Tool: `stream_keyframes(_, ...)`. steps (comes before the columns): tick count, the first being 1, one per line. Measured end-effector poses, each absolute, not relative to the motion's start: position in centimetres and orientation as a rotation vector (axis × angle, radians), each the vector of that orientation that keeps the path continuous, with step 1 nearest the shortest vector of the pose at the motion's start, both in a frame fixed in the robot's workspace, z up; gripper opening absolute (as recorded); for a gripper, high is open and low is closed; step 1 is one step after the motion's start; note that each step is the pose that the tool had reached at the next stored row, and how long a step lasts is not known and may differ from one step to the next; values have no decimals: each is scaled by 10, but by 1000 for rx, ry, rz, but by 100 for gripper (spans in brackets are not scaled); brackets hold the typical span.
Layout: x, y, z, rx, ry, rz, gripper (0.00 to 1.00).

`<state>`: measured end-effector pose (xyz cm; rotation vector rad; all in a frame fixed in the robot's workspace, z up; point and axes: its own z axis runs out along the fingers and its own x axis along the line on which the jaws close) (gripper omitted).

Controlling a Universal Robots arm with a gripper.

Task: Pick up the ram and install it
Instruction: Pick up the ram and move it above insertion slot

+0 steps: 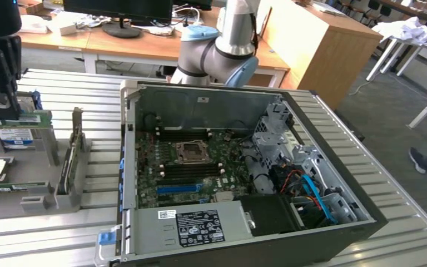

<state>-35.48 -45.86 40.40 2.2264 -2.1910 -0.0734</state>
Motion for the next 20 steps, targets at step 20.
stream_keyframes(20,-282,-459,404,2226,-2191,-74,12)
